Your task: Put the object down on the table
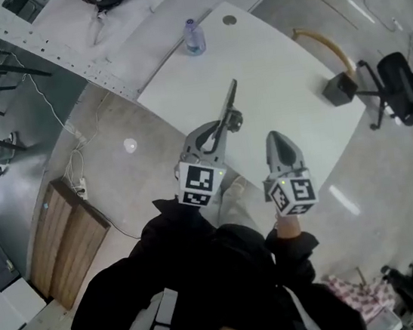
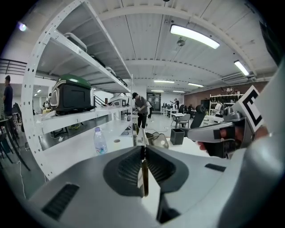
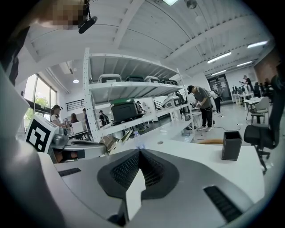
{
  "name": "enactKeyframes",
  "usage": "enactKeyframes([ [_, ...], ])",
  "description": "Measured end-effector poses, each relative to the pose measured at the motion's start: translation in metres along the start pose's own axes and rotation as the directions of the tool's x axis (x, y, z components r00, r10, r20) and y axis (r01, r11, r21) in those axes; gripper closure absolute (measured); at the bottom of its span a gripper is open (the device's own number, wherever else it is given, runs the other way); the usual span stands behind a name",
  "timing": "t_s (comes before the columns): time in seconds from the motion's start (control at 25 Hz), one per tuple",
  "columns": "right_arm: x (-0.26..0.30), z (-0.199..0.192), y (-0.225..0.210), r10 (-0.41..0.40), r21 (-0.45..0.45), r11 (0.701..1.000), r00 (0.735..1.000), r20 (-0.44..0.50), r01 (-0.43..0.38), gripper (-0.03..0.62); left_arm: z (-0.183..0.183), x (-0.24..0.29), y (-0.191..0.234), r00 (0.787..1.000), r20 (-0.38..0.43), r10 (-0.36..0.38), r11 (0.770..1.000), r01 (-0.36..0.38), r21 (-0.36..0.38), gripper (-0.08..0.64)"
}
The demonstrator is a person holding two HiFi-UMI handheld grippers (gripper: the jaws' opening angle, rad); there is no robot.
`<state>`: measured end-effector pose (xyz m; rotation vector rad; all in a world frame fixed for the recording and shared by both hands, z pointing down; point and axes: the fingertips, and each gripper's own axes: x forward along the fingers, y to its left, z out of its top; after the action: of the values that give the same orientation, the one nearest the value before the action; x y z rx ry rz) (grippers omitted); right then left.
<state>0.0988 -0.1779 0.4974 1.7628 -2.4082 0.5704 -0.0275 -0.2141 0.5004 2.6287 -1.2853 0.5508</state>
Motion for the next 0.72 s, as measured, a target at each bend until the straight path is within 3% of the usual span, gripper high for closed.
enactKeyframes([
  [0.44,0.005,-0.034,-0.022,-0.012,0.034,0.999,0.999,-0.041,0.013,0.600,-0.038,0.049,-0.003,0.994,-0.111,0.003,0.991,0.012,0.136,0.530],
  [0.72,0.002,-0.052,-0.029,-0.019,0.064,0.998,0.998,-0.061,0.022,0.600,-0.072,0.081,-0.009,0.975,-0.221,0.023,0.940,0.054,0.337,0.529],
])
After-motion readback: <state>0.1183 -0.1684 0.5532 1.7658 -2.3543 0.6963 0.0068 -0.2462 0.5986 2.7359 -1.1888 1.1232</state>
